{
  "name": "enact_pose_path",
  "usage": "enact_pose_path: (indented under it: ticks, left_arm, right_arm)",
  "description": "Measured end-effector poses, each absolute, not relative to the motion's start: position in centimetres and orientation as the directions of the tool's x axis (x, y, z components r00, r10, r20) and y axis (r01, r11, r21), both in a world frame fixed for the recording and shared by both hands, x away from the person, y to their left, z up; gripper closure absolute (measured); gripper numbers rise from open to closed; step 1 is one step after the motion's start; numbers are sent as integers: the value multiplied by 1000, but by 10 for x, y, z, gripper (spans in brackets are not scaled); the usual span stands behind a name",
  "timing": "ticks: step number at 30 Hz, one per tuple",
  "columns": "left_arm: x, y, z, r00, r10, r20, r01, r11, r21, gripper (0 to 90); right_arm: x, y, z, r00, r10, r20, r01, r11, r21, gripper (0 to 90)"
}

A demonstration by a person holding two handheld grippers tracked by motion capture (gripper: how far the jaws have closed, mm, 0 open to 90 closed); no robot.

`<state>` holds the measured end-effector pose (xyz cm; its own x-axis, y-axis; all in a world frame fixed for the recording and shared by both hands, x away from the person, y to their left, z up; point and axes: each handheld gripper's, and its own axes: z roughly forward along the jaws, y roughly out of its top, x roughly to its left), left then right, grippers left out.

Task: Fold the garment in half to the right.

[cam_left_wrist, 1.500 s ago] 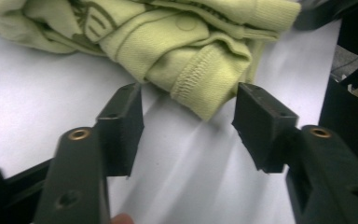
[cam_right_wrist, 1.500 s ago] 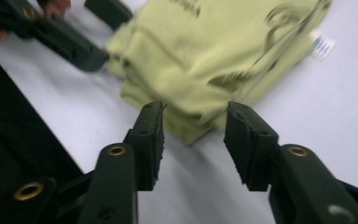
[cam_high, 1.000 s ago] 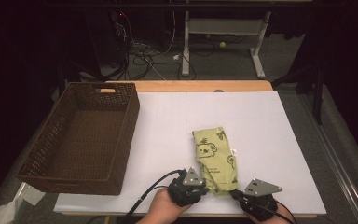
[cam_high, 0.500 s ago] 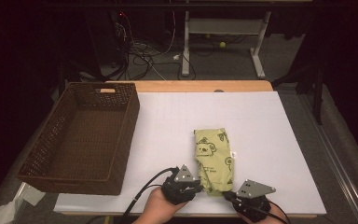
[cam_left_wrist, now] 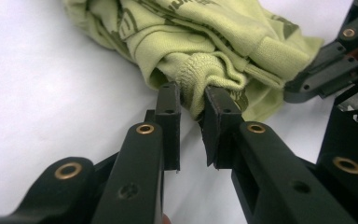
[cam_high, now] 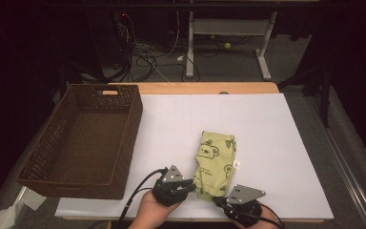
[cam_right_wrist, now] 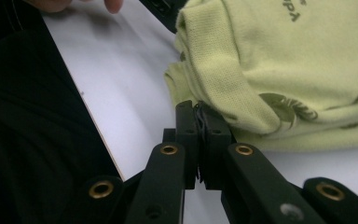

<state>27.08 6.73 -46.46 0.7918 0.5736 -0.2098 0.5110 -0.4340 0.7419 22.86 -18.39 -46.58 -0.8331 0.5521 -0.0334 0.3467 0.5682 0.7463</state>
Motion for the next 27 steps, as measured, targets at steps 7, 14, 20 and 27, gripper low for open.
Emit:
enact_pose_path:
  ticks: [7,14,20,27]
  left_arm:
    - [272,81,-464,767,602,-220,531,-403,746,745]
    - [272,82,-467,767,607,-205,532,-424,733,743]
    - [269,83,-468,759,621,-194,540,-435,721,673]
    - [264,97,-461,742,653,-149,535,-443,719,436]
  right_arm:
    - [230,-162,-467,-860,508,-47,306,589,748,890]
    - [229,-158,-468,-871,490,-47,297,598,745,889]
    - [226,-159,-470,-876,480,-45,294,607,738,885]
    - [222,-174,-464,-863,504,-14,313,556,770,746]
